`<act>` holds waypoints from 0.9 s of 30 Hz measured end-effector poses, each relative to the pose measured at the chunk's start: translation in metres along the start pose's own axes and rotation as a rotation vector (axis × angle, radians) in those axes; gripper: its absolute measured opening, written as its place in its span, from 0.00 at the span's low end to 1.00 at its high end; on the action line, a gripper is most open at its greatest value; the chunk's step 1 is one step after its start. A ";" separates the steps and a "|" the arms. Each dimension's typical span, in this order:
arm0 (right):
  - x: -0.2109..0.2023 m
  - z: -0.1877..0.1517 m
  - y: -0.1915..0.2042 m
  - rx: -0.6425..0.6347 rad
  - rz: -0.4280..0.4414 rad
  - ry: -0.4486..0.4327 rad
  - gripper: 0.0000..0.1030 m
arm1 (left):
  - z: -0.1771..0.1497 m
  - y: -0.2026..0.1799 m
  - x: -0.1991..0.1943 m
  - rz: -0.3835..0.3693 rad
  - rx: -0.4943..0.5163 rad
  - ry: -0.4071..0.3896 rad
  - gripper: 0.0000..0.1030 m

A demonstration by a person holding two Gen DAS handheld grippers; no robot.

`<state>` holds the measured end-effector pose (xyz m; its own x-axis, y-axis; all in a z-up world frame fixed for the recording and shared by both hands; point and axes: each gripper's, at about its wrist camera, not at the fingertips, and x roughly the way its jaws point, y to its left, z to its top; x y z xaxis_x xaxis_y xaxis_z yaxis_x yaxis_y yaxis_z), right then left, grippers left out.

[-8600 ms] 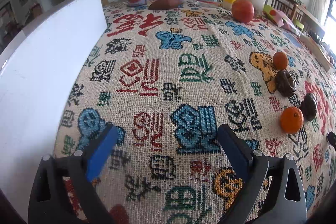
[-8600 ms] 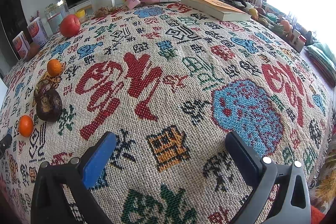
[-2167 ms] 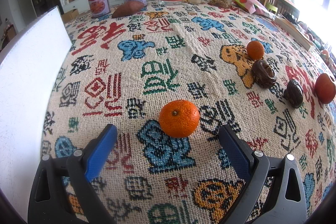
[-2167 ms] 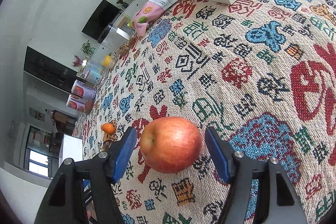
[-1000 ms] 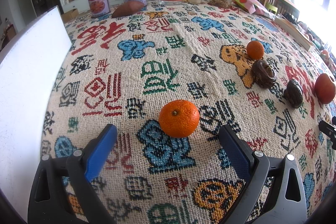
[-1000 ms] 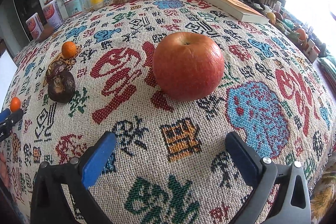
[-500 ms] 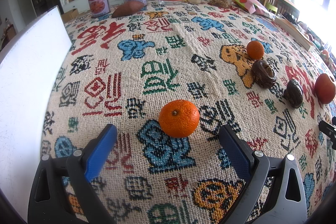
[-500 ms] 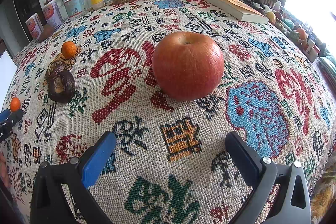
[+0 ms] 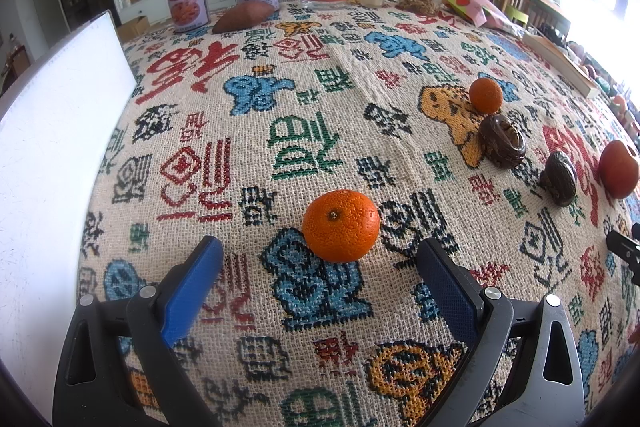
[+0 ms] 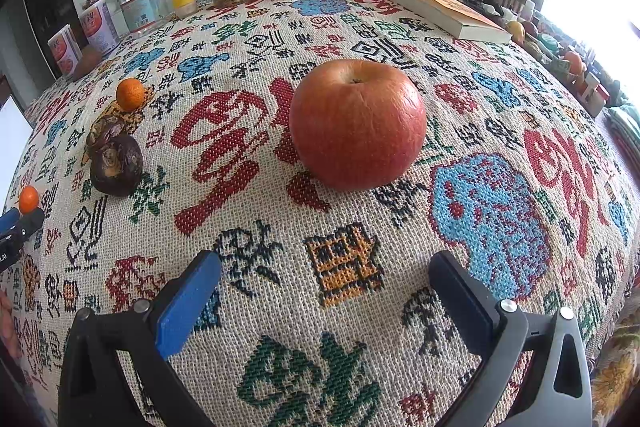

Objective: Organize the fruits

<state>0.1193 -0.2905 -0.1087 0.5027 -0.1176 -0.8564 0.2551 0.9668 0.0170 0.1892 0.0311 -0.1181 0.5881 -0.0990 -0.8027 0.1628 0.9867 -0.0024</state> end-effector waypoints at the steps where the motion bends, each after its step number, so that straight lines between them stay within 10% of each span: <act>1: 0.000 -0.001 0.000 0.001 0.001 0.000 1.00 | 0.000 0.000 -0.001 -0.015 0.009 0.017 0.95; 7: -0.001 -0.002 -0.002 0.005 0.004 0.001 1.00 | -0.024 0.011 -0.028 -0.171 -0.030 0.050 0.94; 14: -0.010 -0.001 -0.019 0.102 0.097 -0.028 1.00 | 0.003 -0.006 -0.016 -0.063 0.015 0.002 0.92; 18: -0.024 -0.001 -0.061 0.274 0.259 -0.052 1.00 | 0.016 -0.013 -0.001 -0.019 0.046 0.008 0.33; 27: -0.023 0.080 -0.046 -0.018 0.235 0.102 1.00 | 0.013 -0.006 -0.023 -0.094 -0.004 0.014 0.30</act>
<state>0.1623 -0.3507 -0.0483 0.4604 0.1336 -0.8776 0.1256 0.9689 0.2133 0.1850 0.0262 -0.0920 0.5593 -0.1891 -0.8071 0.2136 0.9736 -0.0801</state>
